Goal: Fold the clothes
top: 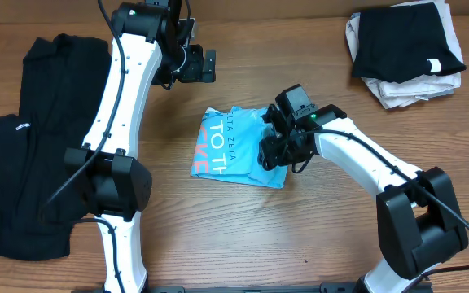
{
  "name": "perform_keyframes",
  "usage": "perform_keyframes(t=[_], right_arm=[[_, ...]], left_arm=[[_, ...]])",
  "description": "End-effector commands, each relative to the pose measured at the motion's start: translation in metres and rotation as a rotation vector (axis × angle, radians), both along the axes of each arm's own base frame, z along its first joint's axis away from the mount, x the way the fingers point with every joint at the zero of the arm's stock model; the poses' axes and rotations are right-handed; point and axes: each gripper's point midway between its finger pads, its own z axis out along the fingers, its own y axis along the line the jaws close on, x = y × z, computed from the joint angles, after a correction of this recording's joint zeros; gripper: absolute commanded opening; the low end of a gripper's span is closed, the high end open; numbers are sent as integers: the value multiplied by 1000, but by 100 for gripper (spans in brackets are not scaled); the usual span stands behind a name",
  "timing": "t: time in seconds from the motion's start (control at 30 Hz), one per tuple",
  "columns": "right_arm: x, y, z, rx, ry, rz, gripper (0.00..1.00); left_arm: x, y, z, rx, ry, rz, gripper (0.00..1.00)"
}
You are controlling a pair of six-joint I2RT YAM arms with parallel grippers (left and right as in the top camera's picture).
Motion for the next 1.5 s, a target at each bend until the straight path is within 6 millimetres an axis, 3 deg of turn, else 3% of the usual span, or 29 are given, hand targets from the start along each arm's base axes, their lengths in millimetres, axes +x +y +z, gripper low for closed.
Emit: perform_keyframes(t=[0.0,0.17,0.2,0.37,0.53,0.73,0.77,0.8,0.83,0.87,0.93,0.97,1.17,1.27,1.47], right_arm=[[2,1,-1,2,-12,-1,42],[2,1,-1,1,-9,-1,7],[1,0,-1,0,-7,-1,4],[-5,-2,7,5,42,-16,4],[-23,-22,35,-39,142,-91,4],[-58,-37,26,-109,283,-130,4],[-60,-38,22,-112,291,-137,6],[-61,-39,19,-114,294,-137,15],[-62,-39,17,-116,295,-137,33],[-61,-40,17,-118,290,-138,44],[-55,-41,17,-125,263,-141,57],[-50,-40,18,-117,245,-146,58],[0,-36,50,-40,98,-190,48],[31,-30,63,15,-19,-203,48],[66,-18,56,61,-118,-212,44]], left_arm=[[3,2,10,4,-35,-15,100],[2,2,10,12,-39,-39,100],[2,2,10,12,-36,-39,100],[-2,4,9,17,-19,-43,100],[-4,5,8,19,-12,-44,100],[-5,5,8,23,-13,-58,100],[-4,5,8,22,-13,-58,100],[-5,5,8,22,-12,-57,100],[-5,5,8,23,-12,-58,100],[-5,5,8,22,-12,-58,100],[-5,5,8,22,-11,-59,100],[-5,5,8,22,-11,-59,100],[-6,5,8,24,-9,-61,100],[-5,5,8,24,-11,-61,100],[-5,5,8,23,-10,-61,100]])
